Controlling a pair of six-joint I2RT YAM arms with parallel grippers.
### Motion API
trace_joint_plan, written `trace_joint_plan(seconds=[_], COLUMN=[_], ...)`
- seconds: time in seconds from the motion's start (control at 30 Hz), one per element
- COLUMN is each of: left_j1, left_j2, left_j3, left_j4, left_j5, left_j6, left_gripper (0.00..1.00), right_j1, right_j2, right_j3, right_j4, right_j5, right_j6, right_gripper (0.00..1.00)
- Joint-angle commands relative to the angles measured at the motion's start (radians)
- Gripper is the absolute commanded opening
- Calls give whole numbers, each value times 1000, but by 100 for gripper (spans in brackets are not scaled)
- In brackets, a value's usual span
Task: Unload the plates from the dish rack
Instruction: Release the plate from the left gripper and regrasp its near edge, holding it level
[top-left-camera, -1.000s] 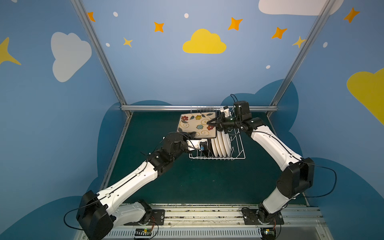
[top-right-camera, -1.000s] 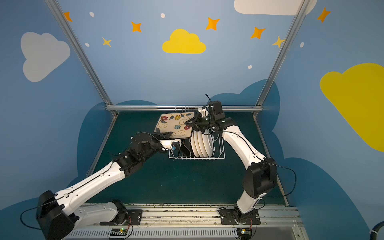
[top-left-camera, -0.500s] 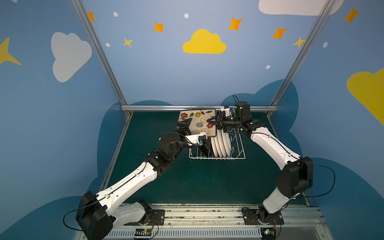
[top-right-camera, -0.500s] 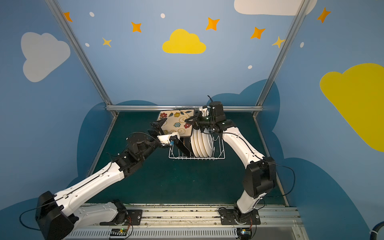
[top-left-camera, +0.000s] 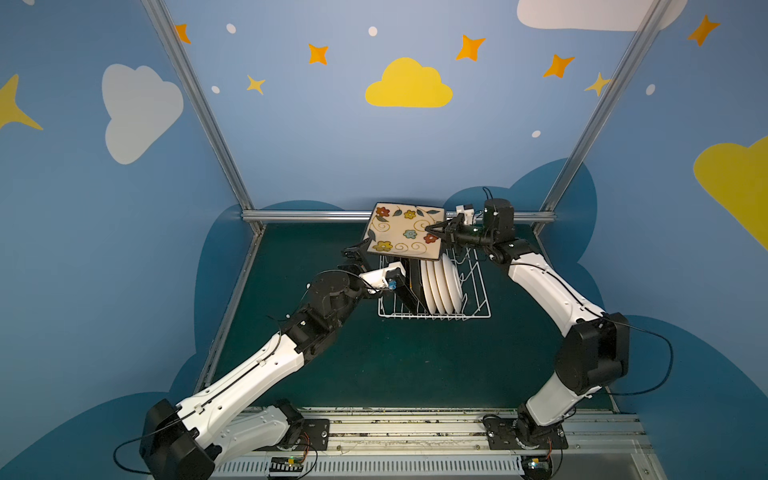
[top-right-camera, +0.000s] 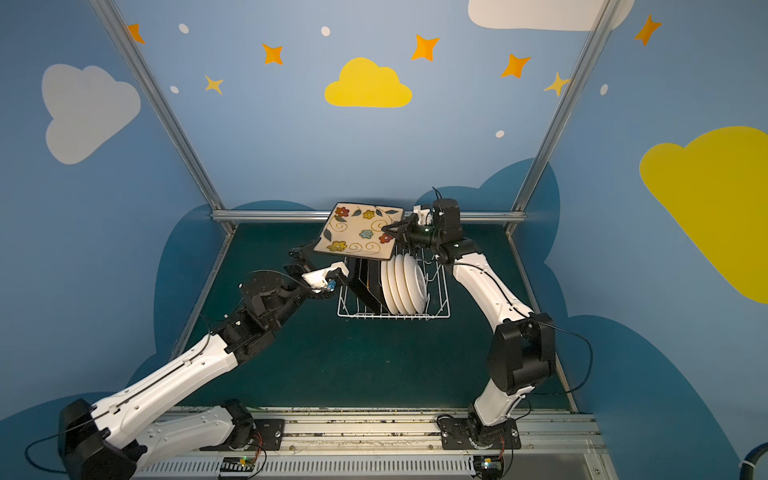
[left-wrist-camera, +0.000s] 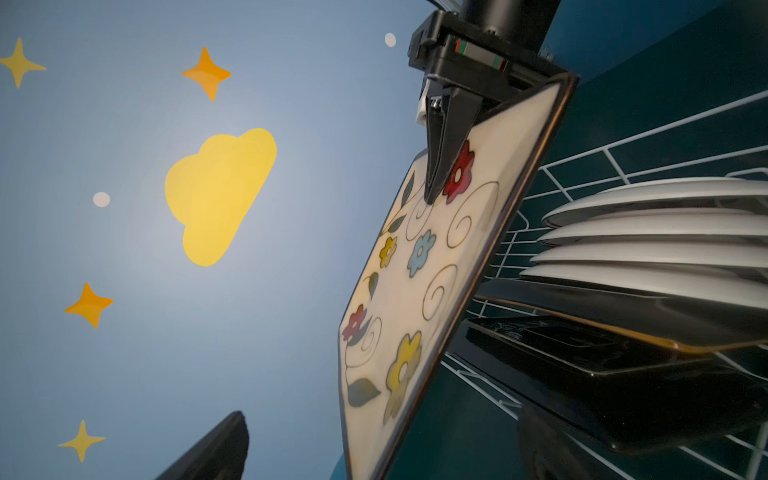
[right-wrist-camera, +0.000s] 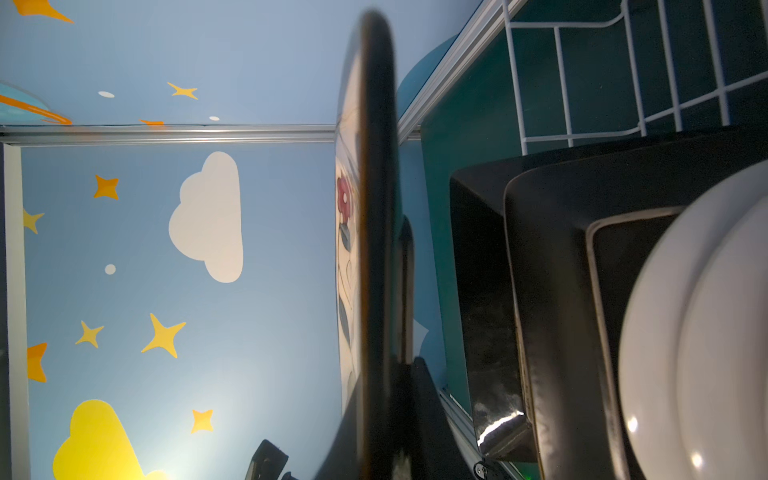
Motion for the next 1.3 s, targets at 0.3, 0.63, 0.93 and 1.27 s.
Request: trace_joint_plan(seconds=[0.3,0.63,0.93,1.27], left_j1=[200,439,534,533], left_j2=[-139,44,251,432], left_j3=[134,402,501,532], left_j4=[-340,-590,-563,-402], left_j5=[180,499,923,1150], left_j6=[-614,-1059,-1310,-1539], left_gripper=[100,100,100,100], right_j1=[-72,-97,-99,-86], right_j2=[-128,-171,-175,-161], right_j3=[25,-48,-66,-87], right_j4=[80,150,163,233], right_j5=[-71,-126,-164,-186], right_j6=[-120,-170,-222,-229], right_gripper=[0,0,0,0])
